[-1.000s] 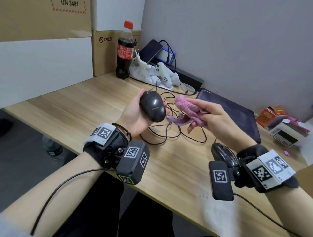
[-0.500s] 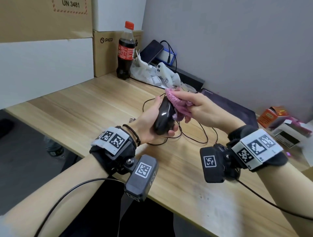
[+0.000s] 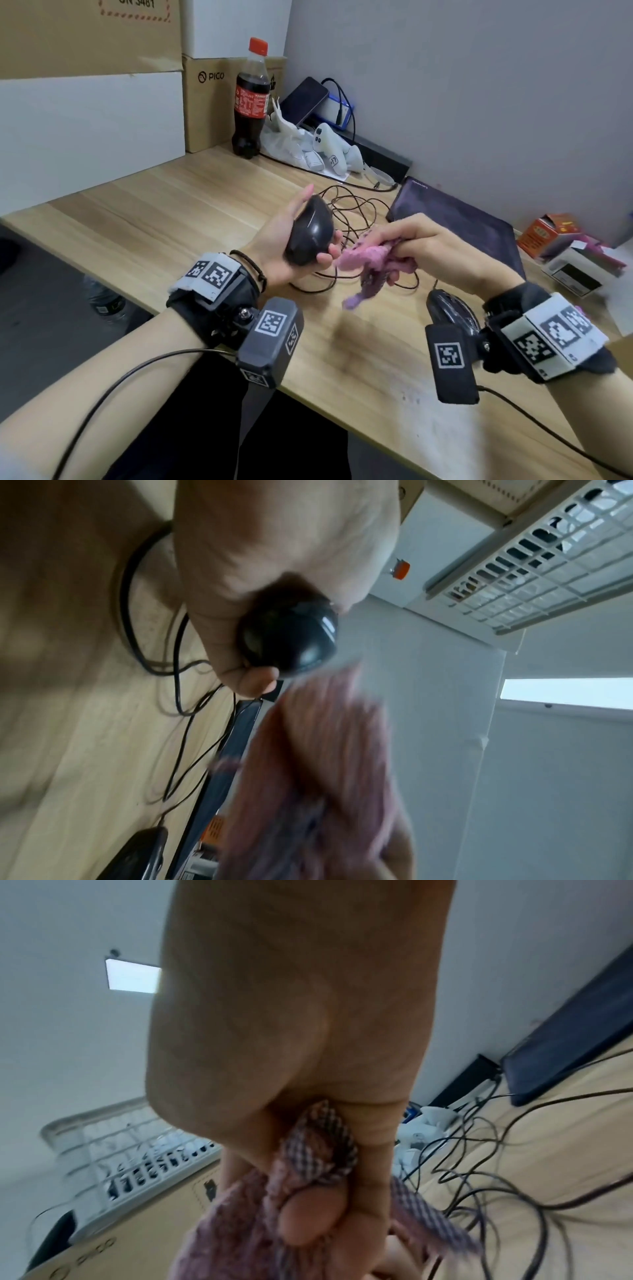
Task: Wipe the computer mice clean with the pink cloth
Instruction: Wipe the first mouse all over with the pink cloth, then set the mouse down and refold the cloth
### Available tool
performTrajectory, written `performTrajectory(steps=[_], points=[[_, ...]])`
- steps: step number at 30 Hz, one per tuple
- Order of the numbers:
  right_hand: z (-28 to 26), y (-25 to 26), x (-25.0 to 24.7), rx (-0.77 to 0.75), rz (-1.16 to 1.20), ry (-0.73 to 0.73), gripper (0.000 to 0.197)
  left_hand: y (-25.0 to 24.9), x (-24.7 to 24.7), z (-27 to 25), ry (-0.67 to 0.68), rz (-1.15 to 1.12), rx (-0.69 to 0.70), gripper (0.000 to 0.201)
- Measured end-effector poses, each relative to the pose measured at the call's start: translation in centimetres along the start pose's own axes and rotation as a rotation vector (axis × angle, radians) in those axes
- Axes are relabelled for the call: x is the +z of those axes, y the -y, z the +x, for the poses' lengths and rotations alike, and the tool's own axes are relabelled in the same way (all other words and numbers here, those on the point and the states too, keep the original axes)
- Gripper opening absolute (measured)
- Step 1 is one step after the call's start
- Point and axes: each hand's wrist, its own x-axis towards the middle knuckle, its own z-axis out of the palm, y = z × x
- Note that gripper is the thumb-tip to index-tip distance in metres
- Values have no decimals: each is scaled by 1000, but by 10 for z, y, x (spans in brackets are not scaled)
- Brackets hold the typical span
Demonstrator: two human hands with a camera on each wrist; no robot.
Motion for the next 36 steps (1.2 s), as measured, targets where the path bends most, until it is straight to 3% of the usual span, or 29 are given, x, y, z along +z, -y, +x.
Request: performTrajectory(steps=[3,6,8,11,13,15,17,19,21,25,28,31,36], points=[[1,-6,-12,25,48,-246,58,-1,1,-7,55,79,13,48],[8,0,-20,-16,36,-361,64,-2,0,-12,96,98,5,53],[17,10,-17,-32,-44,-336,69,-4,-2,-13,126,149,3,57],[30,26,-4,-78,-167,-100,51,-8,0,-18,189,265,0,53],[38,31,1,1,-264,28,50,-12,1,-23,215,346,-13,53],[43,34,3,26,-450,98,61,-17,-2,-28,217,411,-36,51],[43,38,2,-10,-591,137,49,-23,-6,-33,192,469,-66,48],[45,41,0,-56,-661,141,19,-31,-10,-38,136,488,-94,45],[47,39,-1,-85,-737,104,23,-37,-14,-41,42,425,-53,43],[58,23,0,-32,-814,-80,27,-46,-25,-39,-129,85,182,47],[71,18,11,-1,-752,-174,27,-39,-20,-29,-200,60,337,36],[85,22,29,-21,-696,-154,26,-28,-5,-14,-168,100,358,21],[99,16,50,27,-684,-167,22,-24,-2,4,-163,-28,370,29]])
